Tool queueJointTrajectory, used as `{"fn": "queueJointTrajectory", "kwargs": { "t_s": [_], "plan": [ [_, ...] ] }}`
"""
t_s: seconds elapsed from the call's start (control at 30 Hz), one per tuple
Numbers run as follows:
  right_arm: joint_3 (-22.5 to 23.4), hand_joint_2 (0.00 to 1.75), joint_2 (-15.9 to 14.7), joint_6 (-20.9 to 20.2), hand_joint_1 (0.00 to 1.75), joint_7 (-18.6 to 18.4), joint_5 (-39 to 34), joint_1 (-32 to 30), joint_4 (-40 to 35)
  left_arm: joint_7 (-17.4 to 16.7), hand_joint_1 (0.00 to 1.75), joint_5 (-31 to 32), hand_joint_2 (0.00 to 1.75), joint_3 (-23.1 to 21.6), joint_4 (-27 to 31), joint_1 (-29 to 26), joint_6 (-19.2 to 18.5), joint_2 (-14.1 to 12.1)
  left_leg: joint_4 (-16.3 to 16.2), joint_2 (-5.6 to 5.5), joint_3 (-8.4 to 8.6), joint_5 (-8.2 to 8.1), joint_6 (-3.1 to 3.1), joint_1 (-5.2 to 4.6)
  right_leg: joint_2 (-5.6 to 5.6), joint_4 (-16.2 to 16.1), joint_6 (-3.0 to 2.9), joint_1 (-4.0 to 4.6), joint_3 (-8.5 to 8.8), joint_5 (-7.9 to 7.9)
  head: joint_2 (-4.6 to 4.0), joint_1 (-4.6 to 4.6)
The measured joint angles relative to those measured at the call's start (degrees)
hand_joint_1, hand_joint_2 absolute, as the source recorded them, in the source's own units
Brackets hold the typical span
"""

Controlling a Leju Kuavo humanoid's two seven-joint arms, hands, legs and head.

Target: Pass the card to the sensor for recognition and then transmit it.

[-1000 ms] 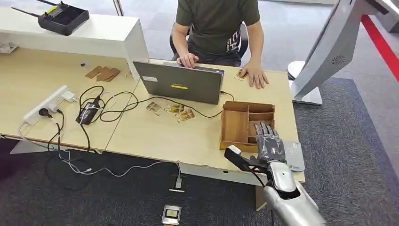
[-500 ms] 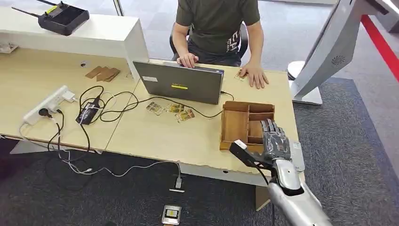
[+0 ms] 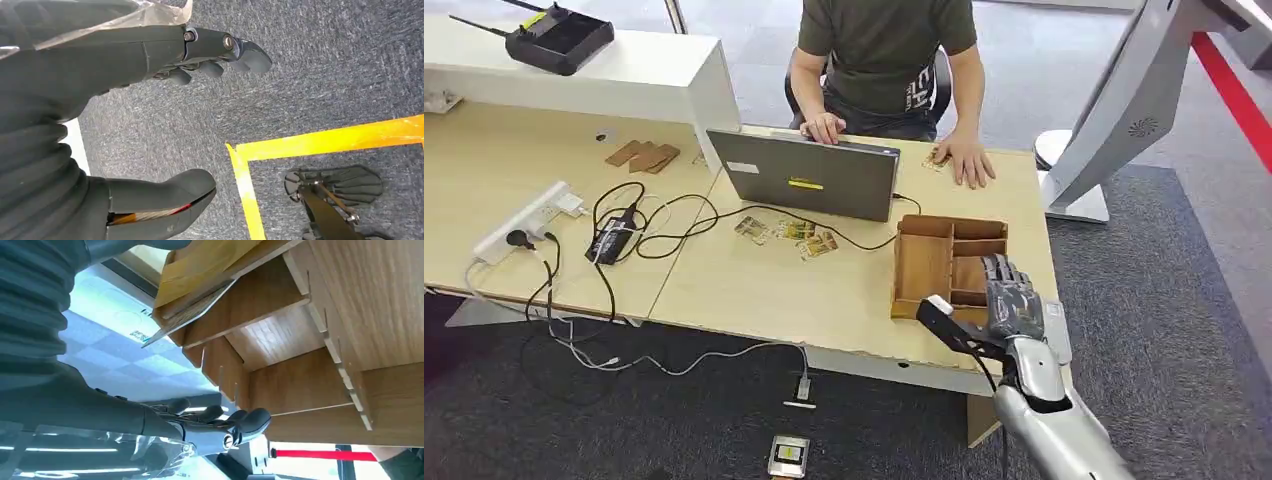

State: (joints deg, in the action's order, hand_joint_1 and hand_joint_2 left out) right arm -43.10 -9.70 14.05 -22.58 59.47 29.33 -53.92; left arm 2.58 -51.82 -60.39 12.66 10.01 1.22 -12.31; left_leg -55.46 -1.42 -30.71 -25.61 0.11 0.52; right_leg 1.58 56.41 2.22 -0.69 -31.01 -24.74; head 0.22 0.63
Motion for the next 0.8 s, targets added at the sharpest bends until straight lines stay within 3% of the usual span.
{"fn": "queueJointTrajectory", "kwargs": {
  "t_s": [0.1,0.17,0.2,0.23,0.27,0.3,0.53,0.8],
  "plan": [
    [0.0,1.75,-0.1,0.8,0.00,0.2,-0.7,0.0,0.7,-0.2,0.00,0.1,1.75,0.0,0.0,0.1,0.0,0.0,0.0,0.00,0.00,0.00,0.00,0.00,0.00,0.0,0.00,0.00,0.00,0.00,0.00,0.00],
    [-0.1,1.75,-0.1,1.1,0.10,0.2,-1.1,0.1,1.1,-0.3,0.00,0.3,1.75,0.0,0.0,0.2,0.0,0.0,0.0,0.00,0.00,0.00,0.00,0.00,0.00,0.0,0.00,0.00,0.00,0.00,0.00,0.02],
    [-0.2,1.75,-0.1,1.1,0.30,0.3,-1.2,0.1,1.4,-0.3,0.00,0.3,1.75,0.0,0.0,0.2,0.0,0.0,0.0,0.00,0.00,0.00,0.00,0.00,0.00,0.0,0.00,0.00,0.00,0.00,0.00,0.00],
    [-0.2,1.75,-0.1,1.2,0.77,0.4,-1.4,0.2,1.6,-0.3,0.00,0.4,1.75,0.0,0.0,0.2,0.0,0.0,0.0,0.00,0.00,0.00,0.00,0.00,0.00,0.0,0.00,0.00,0.00,0.00,0.00,0.00],
    [-0.2,1.75,-0.1,1.2,1.01,0.4,-1.5,0.3,1.7,-0.3,0.00,0.4,1.75,0.0,0.0,0.3,0.0,0.0,0.0,0.00,0.00,0.00,0.00,0.00,0.00,0.0,0.00,0.00,0.00,0.00,0.00,0.00],
    [-0.3,1.75,-0.1,1.2,1.54,0.5,-1.6,0.3,1.9,-0.5,0.00,0.4,1.75,0.0,0.0,0.3,0.0,0.0,0.0,0.00,0.00,0.00,0.00,0.00,0.00,0.0,0.00,0.00,0.00,0.00,0.00,0.00],
    [-0.5,1.75,-0.1,1.0,1.68,0.7,-2.6,0.7,3.4,-0.6,0.00,0.4,1.75,0.0,0.0,0.4,0.0,0.0,0.0,0.00,0.00,0.00,0.00,0.00,0.00,0.0,0.00,0.00,0.00,0.00,0.00,0.00],
    [-0.8,1.75,0.0,1.0,1.64,1.4,-3.5,1.7,4.7,-0.6,0.00,-0.1,1.75,0.0,0.0,0.4,0.1,0.0,0.0,0.00,0.01,0.00,0.00,0.00,0.00,0.0,0.00,0.00,0.02,0.00,0.00,0.00]
  ]
}}
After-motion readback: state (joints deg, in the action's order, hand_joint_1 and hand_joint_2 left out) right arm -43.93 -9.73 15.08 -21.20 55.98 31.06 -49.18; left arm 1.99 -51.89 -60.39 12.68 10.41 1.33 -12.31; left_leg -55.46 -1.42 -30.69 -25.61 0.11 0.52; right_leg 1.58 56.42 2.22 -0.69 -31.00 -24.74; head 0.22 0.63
